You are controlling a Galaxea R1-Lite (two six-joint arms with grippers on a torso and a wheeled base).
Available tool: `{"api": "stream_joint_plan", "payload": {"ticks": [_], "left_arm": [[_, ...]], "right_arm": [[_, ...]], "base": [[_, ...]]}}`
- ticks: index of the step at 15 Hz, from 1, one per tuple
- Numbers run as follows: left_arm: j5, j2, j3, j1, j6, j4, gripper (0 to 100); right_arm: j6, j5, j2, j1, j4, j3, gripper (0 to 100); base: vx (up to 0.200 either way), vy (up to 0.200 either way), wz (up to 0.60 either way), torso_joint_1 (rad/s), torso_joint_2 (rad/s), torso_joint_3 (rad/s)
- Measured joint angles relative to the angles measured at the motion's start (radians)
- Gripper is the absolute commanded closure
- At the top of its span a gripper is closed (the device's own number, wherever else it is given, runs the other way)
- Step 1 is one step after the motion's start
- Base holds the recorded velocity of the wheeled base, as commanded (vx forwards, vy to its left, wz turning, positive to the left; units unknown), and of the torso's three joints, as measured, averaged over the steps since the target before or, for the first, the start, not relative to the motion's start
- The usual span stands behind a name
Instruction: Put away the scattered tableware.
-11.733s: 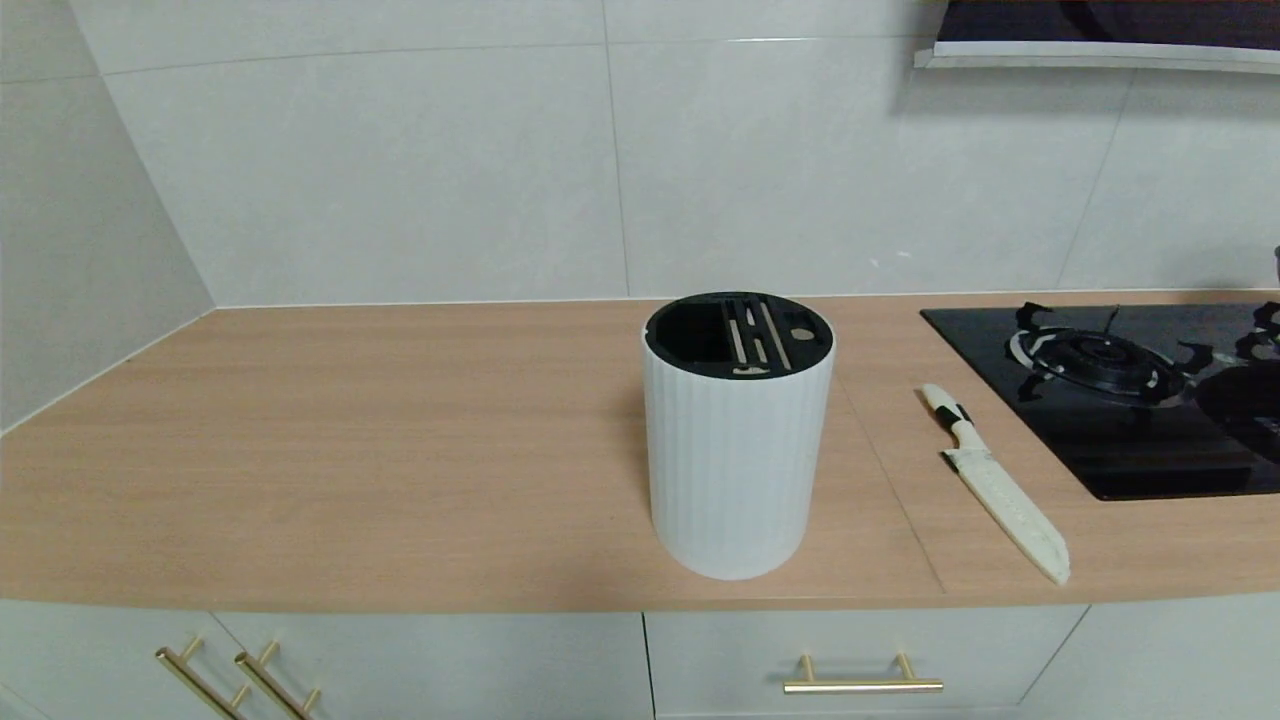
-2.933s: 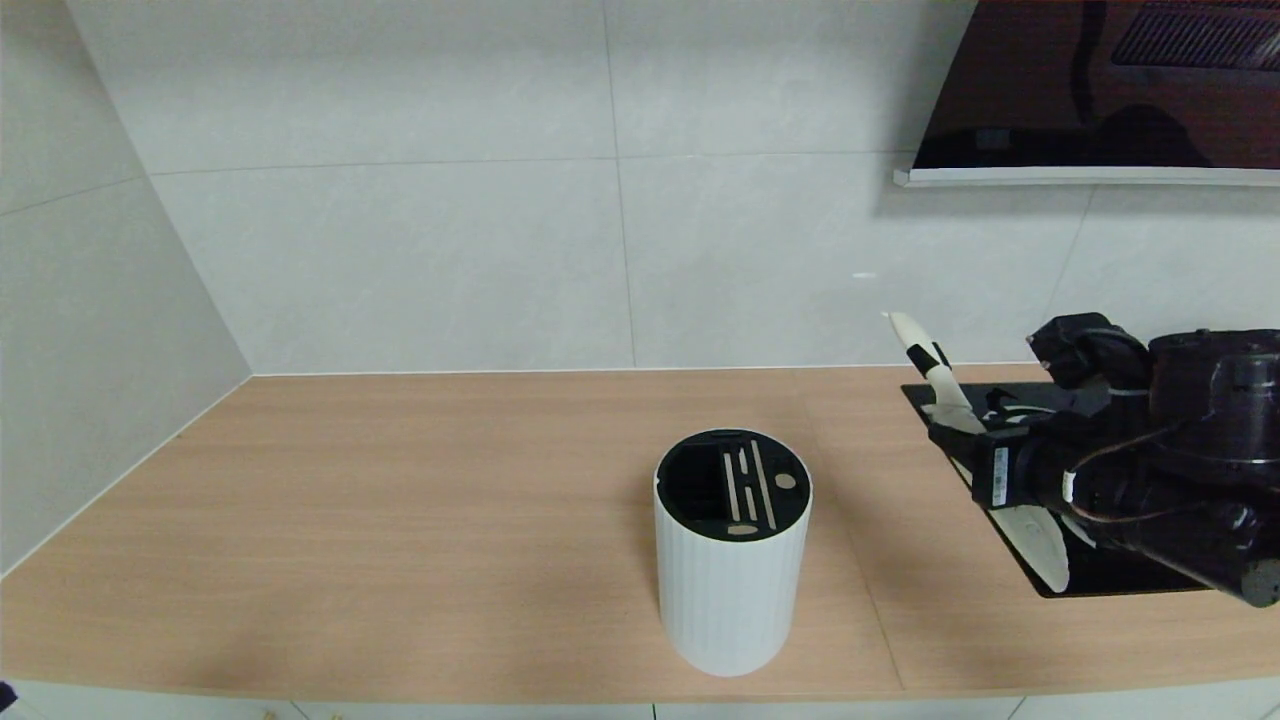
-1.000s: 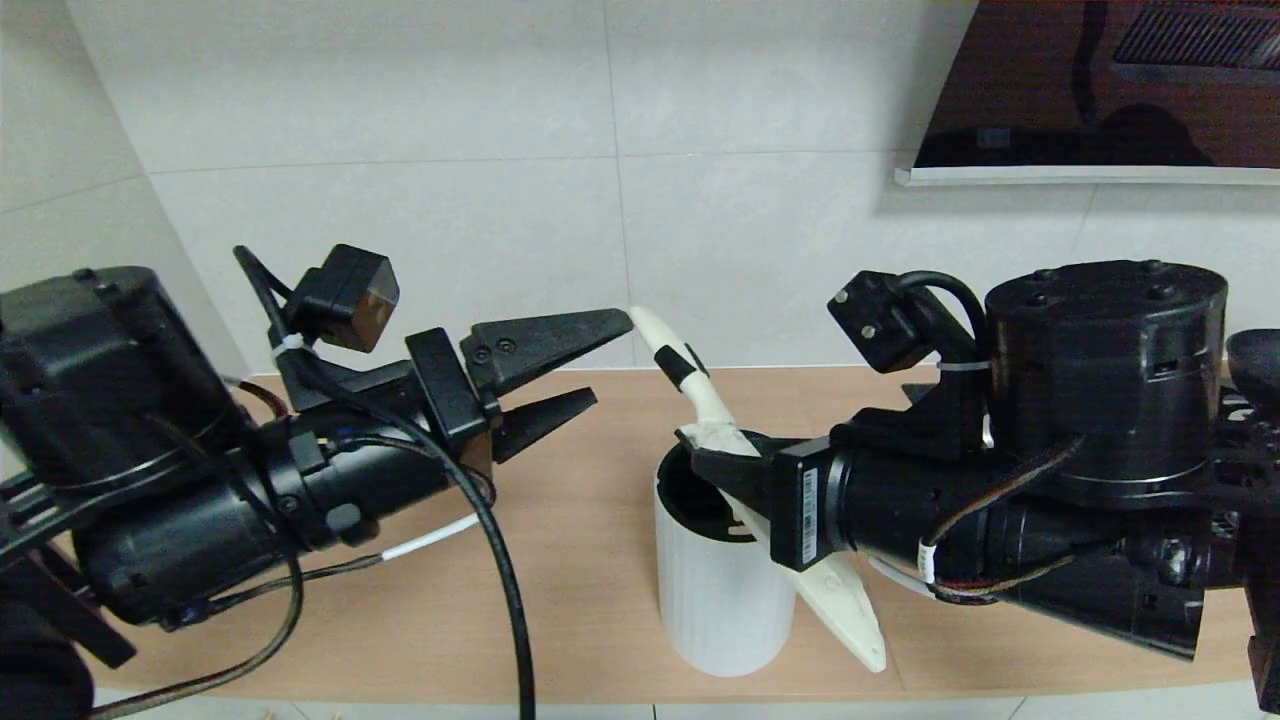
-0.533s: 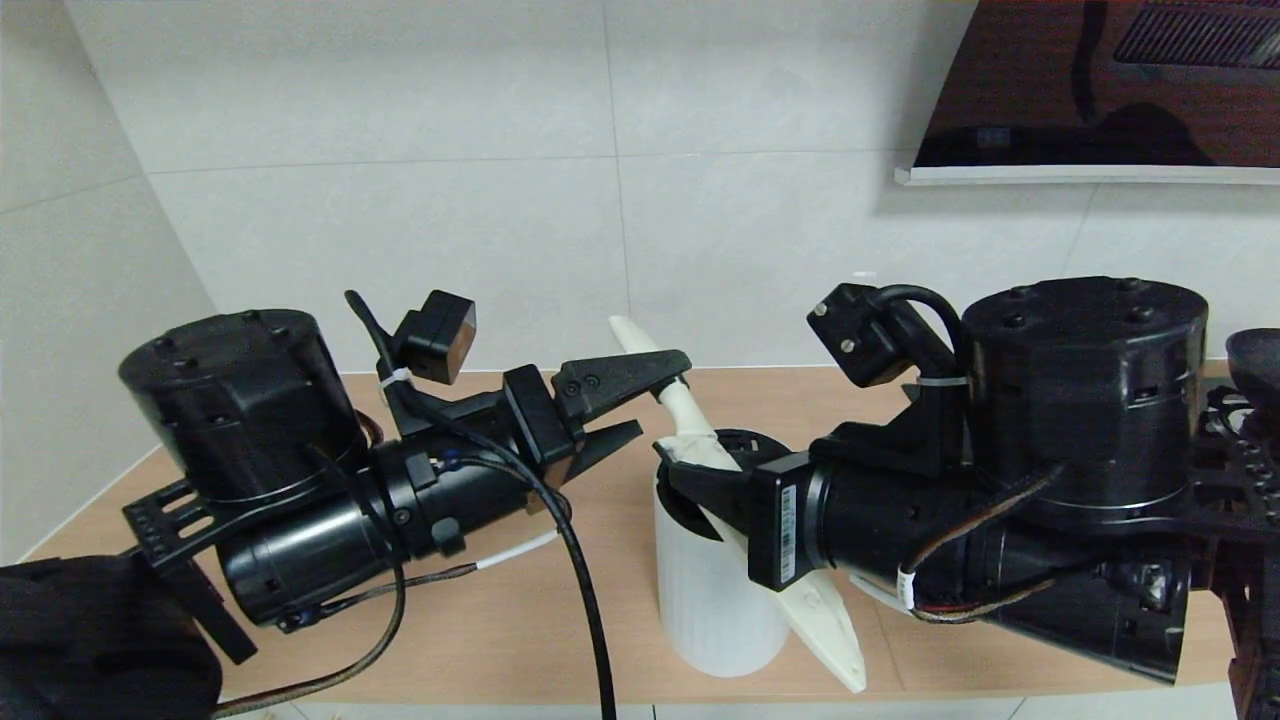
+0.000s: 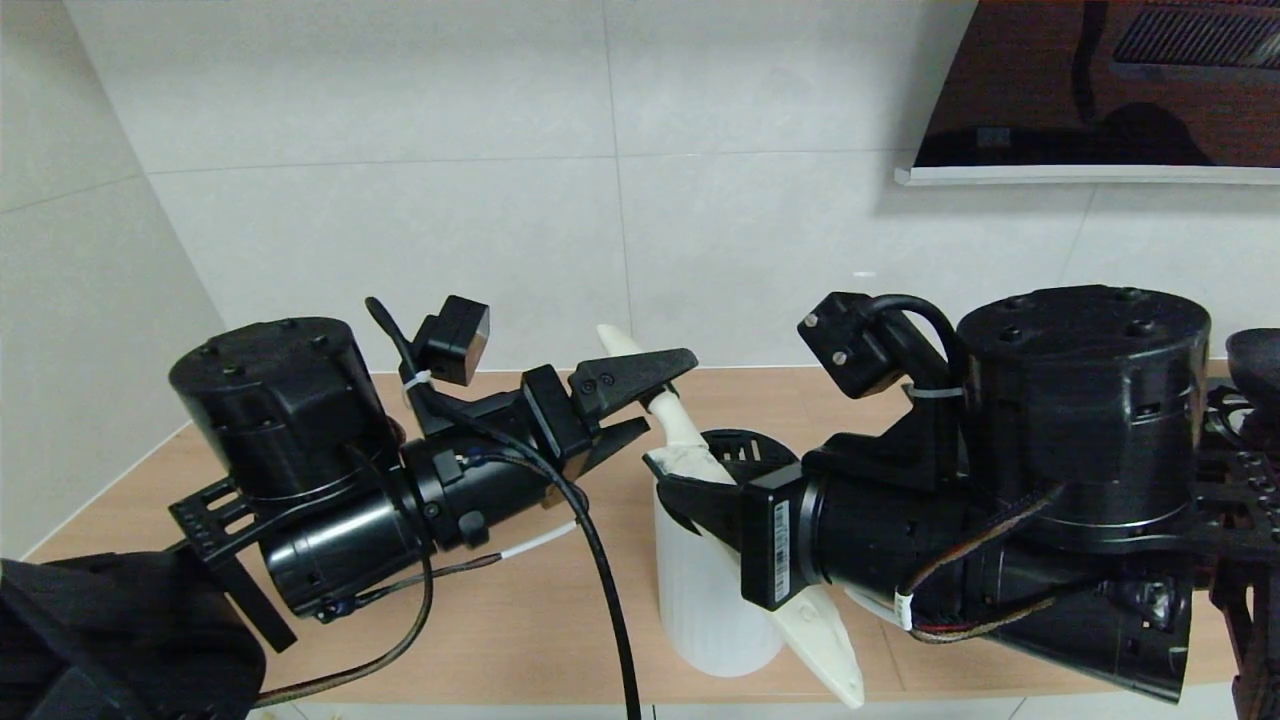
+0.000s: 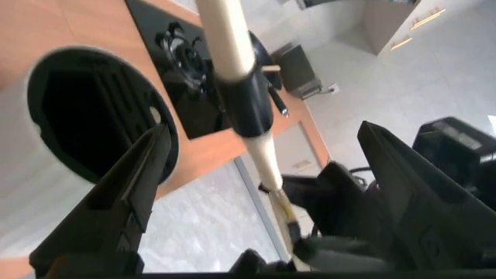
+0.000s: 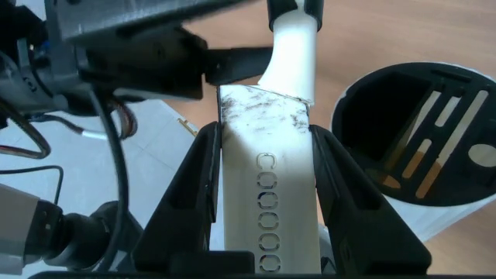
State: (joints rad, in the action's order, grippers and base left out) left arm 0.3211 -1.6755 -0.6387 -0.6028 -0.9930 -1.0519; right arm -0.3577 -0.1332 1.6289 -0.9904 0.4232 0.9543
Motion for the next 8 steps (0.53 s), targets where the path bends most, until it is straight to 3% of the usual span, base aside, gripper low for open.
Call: {"api": "stream_joint_plan", "payload": {"ticks": [1,2,8], "left_arm": [[-0.004,-0.009,0.001,0.000,0.000,-0.016,0],[-0.005,-0.016,0.003,0.000,0.000,-0.015,100],[-0.003,-0.026,0.005,0.000,-0.001,-0.016,100]], "right_arm": [[0.000,0.000,0.001,0.000,0.000,0.000,100],[0.000,0.000,0.001,0.000,0.000,-0.001,100],[0.000,-0.001,-0.001,-0.005,0.000,-0.003,100]], "base": [[0.000,0.000,0.00,0.000,0.00,0.000],[0.000,0.000,0.00,0.000,0.00,0.000],[0.000,0.000,0.00,0.000,0.00,0.000]]}}
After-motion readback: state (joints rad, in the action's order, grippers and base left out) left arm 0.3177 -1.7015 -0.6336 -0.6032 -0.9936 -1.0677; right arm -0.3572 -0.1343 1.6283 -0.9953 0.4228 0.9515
